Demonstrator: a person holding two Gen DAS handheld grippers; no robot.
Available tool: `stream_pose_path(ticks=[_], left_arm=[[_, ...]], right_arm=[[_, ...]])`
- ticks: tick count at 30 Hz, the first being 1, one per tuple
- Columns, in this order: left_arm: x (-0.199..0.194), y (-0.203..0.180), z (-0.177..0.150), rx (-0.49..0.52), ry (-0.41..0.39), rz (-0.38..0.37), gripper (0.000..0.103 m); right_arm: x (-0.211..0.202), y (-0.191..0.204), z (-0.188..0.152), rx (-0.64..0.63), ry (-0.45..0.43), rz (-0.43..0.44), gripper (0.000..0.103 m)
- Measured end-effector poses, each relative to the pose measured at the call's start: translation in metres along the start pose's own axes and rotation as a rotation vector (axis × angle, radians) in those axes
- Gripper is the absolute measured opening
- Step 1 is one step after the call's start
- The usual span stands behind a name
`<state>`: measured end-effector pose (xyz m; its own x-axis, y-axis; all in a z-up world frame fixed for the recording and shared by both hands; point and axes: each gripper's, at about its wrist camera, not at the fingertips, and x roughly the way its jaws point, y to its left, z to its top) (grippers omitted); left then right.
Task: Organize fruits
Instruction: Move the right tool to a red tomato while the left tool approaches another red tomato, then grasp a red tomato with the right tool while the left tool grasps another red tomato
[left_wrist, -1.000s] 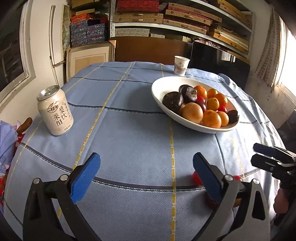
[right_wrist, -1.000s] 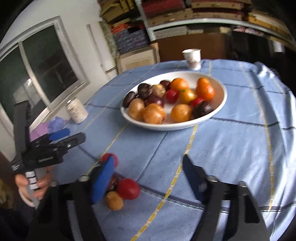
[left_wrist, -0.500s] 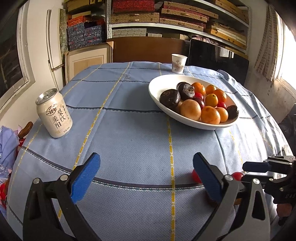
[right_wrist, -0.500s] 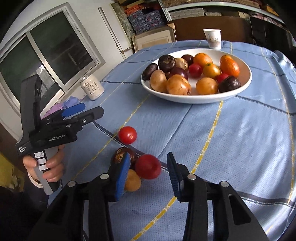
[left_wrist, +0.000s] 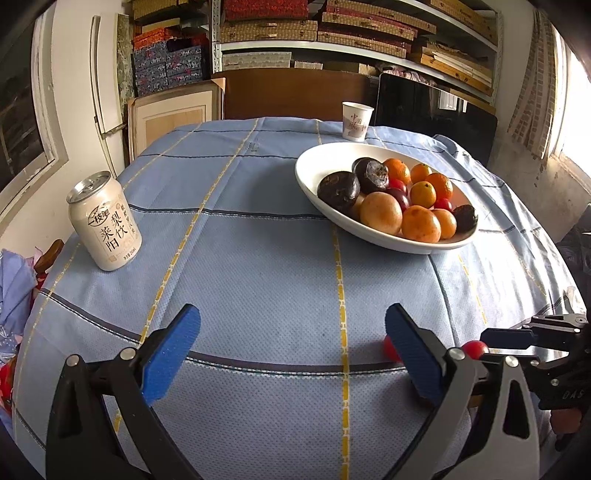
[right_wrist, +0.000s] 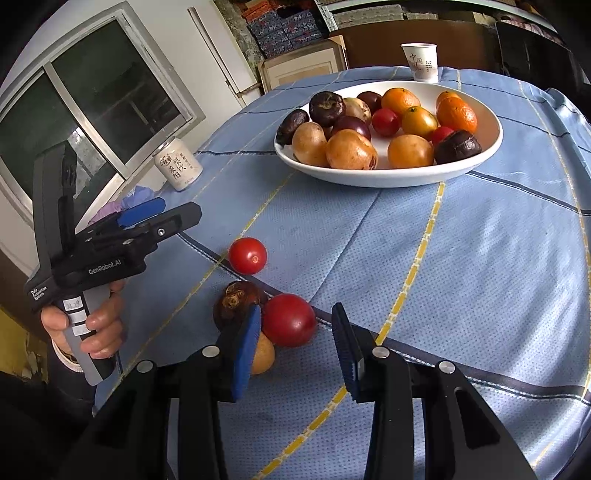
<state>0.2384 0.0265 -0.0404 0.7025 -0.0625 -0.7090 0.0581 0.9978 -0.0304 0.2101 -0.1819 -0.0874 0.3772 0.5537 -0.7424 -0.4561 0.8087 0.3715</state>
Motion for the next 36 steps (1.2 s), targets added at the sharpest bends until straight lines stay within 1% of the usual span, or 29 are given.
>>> stream_pose_path(ticks=[5, 11, 13, 14, 15, 18, 21, 25, 26, 28, 29, 30, 32, 33, 35, 36], left_arm=[[0.001, -0.001, 0.000, 0.001, 0.004, -0.002, 0.099], [0.002, -0.002, -0.001, -0.002, 0.008, -0.005, 0.099], [0.001, -0.002, -0.001, -0.001, 0.005, -0.006, 0.099], [0.001, -0.003, -0.002, 0.000, 0.003, -0.005, 0.099], [0.000, -0.002, -0.001, 0.001, 0.002, -0.003, 0.099], [0.000, -0.001, -0.001, -0.002, 0.006, -0.011, 0.099], [0.001, -0.003, -0.001, -0.003, 0.016, -0.050, 0.099], [0.004, -0.015, 0.002, -0.003, 0.048, -0.219, 0.098], [0.005, -0.020, 0.002, 0.001, 0.059, -0.240, 0.098], [0.009, -0.029, 0.001, 0.015, 0.075, -0.257, 0.091], [0.011, -0.036, 0.000, 0.034, 0.089, -0.267, 0.082], [0.013, -0.041, -0.001, 0.046, 0.101, -0.276, 0.077], [0.016, -0.048, -0.002, 0.055, 0.113, -0.277, 0.075], [0.016, -0.052, -0.002, 0.063, 0.114, -0.278, 0.071], [0.018, -0.057, -0.003, 0.072, 0.123, -0.281, 0.067], [0.020, -0.059, -0.003, 0.073, 0.130, -0.284, 0.063]], right_arm=[[0.002, -0.001, 0.000, 0.018, 0.008, 0.019, 0.040], [0.007, -0.005, -0.001, 0.059, 0.026, 0.079, 0.040], [0.008, -0.003, -0.001, 0.057, 0.021, 0.078, 0.039], [0.007, -0.002, -0.001, 0.050, 0.014, 0.075, 0.033], [0.006, -0.001, -0.001, 0.044, 0.011, 0.071, 0.032], [0.005, -0.002, 0.000, 0.049, 0.004, 0.066, 0.031], [-0.005, -0.010, 0.003, 0.092, -0.037, 0.061, 0.031], [-0.016, -0.018, 0.005, 0.117, -0.080, 0.038, 0.031], [-0.018, -0.019, 0.006, 0.119, -0.085, 0.035, 0.031], [-0.021, -0.020, 0.006, 0.119, -0.097, 0.028, 0.031], [-0.022, -0.021, 0.006, 0.119, -0.102, 0.022, 0.031], [-0.024, -0.021, 0.006, 0.117, -0.107, 0.015, 0.031], [-0.027, -0.022, 0.006, 0.113, -0.111, 0.005, 0.031], [-0.027, -0.021, 0.006, 0.110, -0.112, 0.002, 0.031], [-0.028, -0.021, 0.006, 0.109, -0.113, -0.002, 0.031], [-0.029, -0.021, 0.006, 0.109, -0.114, -0.006, 0.031]])
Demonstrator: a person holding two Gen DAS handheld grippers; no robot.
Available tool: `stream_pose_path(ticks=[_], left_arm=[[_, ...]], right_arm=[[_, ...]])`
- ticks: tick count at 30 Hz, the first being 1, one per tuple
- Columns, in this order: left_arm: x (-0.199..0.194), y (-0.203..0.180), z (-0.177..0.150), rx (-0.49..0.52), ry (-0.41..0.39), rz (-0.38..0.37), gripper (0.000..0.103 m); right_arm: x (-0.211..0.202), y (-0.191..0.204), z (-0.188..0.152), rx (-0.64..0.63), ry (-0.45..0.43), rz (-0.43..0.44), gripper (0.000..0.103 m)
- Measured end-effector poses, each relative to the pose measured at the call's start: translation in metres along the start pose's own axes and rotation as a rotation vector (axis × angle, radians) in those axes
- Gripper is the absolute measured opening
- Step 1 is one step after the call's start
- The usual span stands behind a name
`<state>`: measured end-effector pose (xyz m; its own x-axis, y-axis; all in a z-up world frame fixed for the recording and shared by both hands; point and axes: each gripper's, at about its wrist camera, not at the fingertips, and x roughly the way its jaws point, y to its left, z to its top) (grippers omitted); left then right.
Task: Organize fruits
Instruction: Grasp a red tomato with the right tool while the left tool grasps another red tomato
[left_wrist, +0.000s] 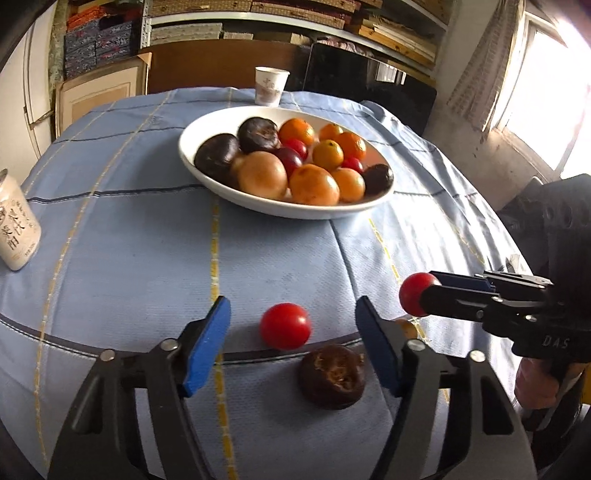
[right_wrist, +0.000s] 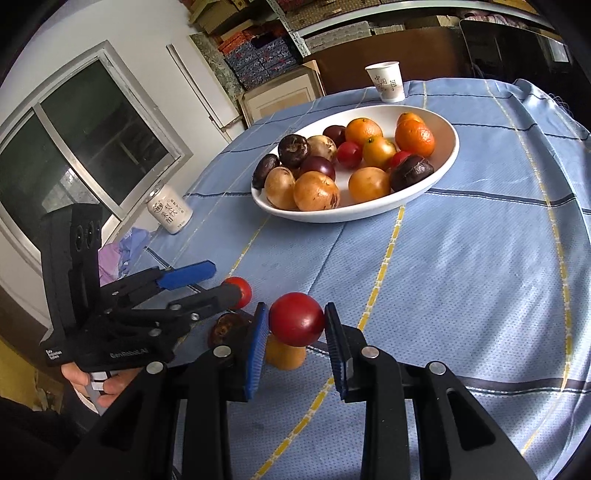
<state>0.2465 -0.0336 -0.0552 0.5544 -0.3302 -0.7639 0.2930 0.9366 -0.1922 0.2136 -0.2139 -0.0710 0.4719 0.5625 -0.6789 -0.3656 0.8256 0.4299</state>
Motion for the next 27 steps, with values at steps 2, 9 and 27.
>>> stream_pose_path(ticks=[2, 9, 27], left_arm=[[0.005, -0.002, 0.000, 0.009, 0.018, -0.005, 0.057], [0.014, 0.008, -0.002, -0.029, 0.060, -0.008, 0.051], [0.012, 0.012, -0.003, -0.053, 0.054, -0.001, 0.031]], right_arm=[[-0.002, 0.001, -0.001, -0.003, -0.006, -0.007, 0.031], [-0.002, 0.002, -0.001, -0.012, -0.008, -0.014, 0.032], [0.000, 0.002, -0.002, -0.033, -0.024, -0.056, 0.032]])
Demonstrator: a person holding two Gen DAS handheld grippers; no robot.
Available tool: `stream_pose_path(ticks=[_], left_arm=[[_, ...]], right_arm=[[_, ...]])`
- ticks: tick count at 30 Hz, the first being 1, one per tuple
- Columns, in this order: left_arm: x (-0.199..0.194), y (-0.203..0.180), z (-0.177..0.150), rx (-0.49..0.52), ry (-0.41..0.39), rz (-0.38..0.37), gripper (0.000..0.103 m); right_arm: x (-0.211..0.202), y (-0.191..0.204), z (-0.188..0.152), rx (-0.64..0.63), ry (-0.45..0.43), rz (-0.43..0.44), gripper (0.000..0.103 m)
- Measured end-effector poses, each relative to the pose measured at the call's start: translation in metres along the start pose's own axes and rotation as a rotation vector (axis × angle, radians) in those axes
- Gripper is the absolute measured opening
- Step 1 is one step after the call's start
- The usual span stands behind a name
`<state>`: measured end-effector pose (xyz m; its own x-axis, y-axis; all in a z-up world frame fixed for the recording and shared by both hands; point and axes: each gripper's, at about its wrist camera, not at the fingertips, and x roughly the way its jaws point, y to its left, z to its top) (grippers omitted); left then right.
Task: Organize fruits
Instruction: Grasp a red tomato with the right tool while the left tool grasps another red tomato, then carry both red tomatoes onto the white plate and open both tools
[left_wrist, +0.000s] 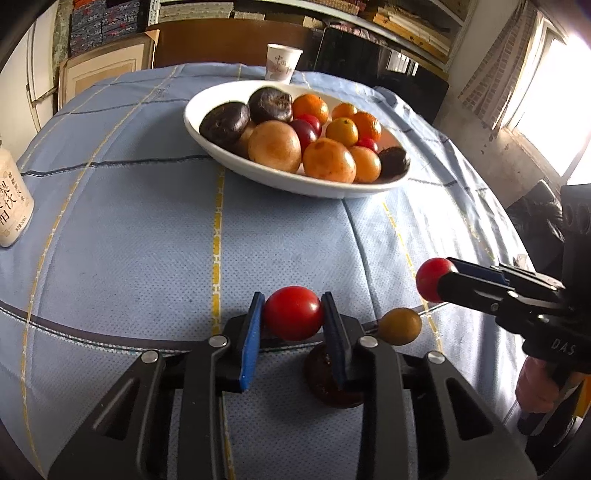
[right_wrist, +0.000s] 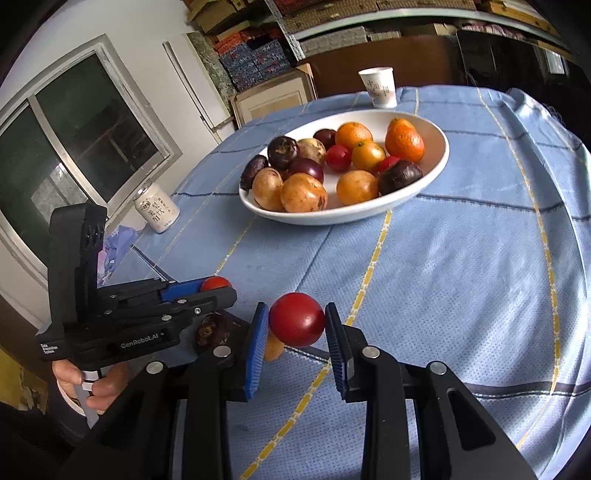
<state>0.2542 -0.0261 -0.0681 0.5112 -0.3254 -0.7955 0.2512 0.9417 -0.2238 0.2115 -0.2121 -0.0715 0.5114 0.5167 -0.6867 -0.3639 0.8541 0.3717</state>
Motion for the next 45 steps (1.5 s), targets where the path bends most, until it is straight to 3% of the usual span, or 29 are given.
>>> stream_pose_path(ticks=[5, 9, 14, 19, 20, 21, 23, 26, 28, 30, 32, 36, 41, 43, 45], left_arm=[[-0.018, -0.003, 0.009, 0.003, -0.047, -0.032, 0.031], [-0.032, -0.006, 0.040, 0.021, -0.087, -0.063, 0.031], [-0.027, -0.013, 0.102, 0.058, -0.158, -0.024, 0.031], [0.008, -0.024, 0.144, 0.111, -0.173, 0.072, 0.031], [0.016, -0.026, 0.149, 0.121, -0.169, 0.095, 0.038], [0.021, -0.027, 0.154, 0.130, -0.177, 0.124, 0.063], [0.021, -0.025, 0.158, 0.116, -0.220, 0.185, 0.079], [0.004, -0.019, 0.155, 0.092, -0.231, 0.137, 0.082], [-0.011, -0.015, 0.144, 0.069, -0.250, 0.138, 0.094], [-0.026, -0.013, 0.122, 0.056, -0.278, 0.141, 0.098], [-0.032, -0.009, 0.099, 0.034, -0.277, 0.167, 0.098], [-0.031, 0.006, 0.055, -0.021, -0.231, 0.162, 0.099], [-0.030, 0.026, 0.024, -0.084, -0.188, 0.191, 0.099], [-0.030, 0.034, 0.018, -0.109, -0.177, 0.214, 0.099], [-0.031, 0.041, 0.017, -0.130, -0.173, 0.212, 0.099]], right_arm=[[-0.009, 0.006, 0.006, -0.038, -0.056, -0.015, 0.032], [-0.020, 0.002, 0.029, -0.021, -0.113, -0.029, 0.032], [-0.008, -0.008, 0.071, -0.028, -0.184, -0.083, 0.032], [0.025, -0.028, 0.102, -0.015, -0.183, -0.127, 0.033], [0.030, -0.032, 0.105, -0.007, -0.182, -0.125, 0.035], [0.033, -0.033, 0.107, -0.008, -0.177, -0.120, 0.042], [0.035, -0.034, 0.112, -0.014, -0.181, -0.137, 0.043], [0.020, -0.030, 0.107, -0.021, -0.205, -0.123, 0.043], [0.009, -0.026, 0.100, -0.035, -0.216, -0.111, 0.045], [0.002, -0.020, 0.089, -0.054, -0.229, -0.117, 0.061], [-0.004, -0.015, 0.076, -0.051, -0.250, -0.126, 0.069], [-0.004, -0.001, 0.049, -0.068, -0.188, -0.077, 0.075], [0.000, 0.021, 0.025, -0.142, -0.097, -0.069, 0.074], [0.000, 0.027, 0.017, -0.183, -0.083, -0.084, 0.065], [0.004, 0.028, 0.013, -0.193, -0.043, -0.075, 0.049]])
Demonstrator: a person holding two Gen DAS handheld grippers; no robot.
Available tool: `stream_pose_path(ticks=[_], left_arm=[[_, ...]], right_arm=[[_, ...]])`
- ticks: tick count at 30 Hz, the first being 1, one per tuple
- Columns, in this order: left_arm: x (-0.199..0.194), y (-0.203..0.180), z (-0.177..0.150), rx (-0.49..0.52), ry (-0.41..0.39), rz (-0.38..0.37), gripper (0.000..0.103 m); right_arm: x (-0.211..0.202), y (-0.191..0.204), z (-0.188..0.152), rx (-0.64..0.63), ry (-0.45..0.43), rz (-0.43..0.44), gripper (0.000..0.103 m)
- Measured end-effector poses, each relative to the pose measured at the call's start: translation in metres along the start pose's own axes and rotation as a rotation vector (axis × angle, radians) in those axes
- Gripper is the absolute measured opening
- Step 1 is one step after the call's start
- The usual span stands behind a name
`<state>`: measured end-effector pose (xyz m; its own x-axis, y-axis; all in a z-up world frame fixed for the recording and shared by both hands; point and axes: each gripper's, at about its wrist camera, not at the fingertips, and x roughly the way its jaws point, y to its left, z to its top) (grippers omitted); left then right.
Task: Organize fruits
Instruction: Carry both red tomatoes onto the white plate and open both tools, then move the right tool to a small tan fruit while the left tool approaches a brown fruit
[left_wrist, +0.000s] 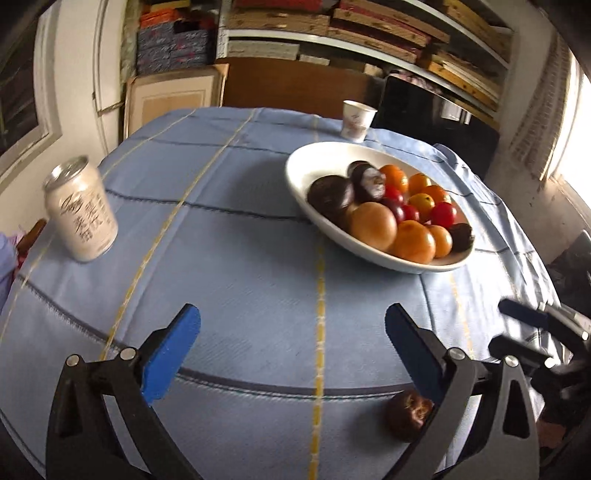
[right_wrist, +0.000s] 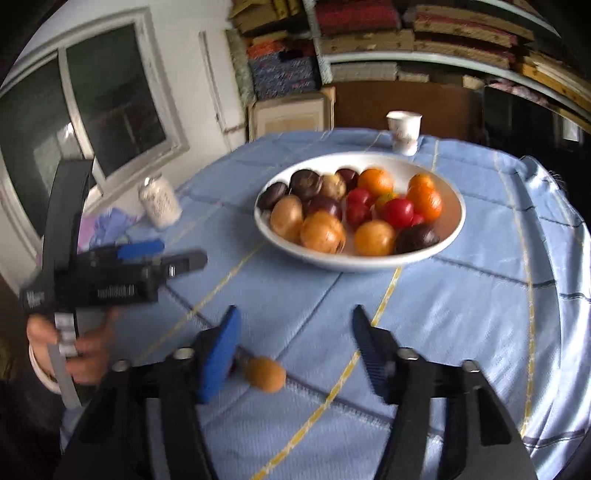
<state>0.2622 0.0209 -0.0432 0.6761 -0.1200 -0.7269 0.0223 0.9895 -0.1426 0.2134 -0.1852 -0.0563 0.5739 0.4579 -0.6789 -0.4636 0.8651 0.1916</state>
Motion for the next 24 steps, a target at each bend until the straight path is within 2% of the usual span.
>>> stream_pose_path(ticks=[1, 5, 12, 24], left_arm=[[-0.001, 0.003, -0.001, -0.011, 0.000, -0.005, 0.099], [-0.003, 0.009, -0.004, -0.031, 0.008, -0.009, 0.099], [0.000, 0.003, -0.007, -0.005, 0.023, 0.003, 0.099], [0.001, -0.002, -0.009, 0.010, 0.037, 0.003, 0.099]], right_arm=[[0.004, -0.001, -0.004, 0.010, 0.036, 0.019, 0.047], [0.013, 0.002, -0.013, 0.000, 0.087, 0.034, 0.045], [0.010, 0.015, -0.018, -0.073, 0.077, 0.002, 0.046], [0.010, 0.010, -0.021, -0.060, 0.090, -0.018, 0.048]])
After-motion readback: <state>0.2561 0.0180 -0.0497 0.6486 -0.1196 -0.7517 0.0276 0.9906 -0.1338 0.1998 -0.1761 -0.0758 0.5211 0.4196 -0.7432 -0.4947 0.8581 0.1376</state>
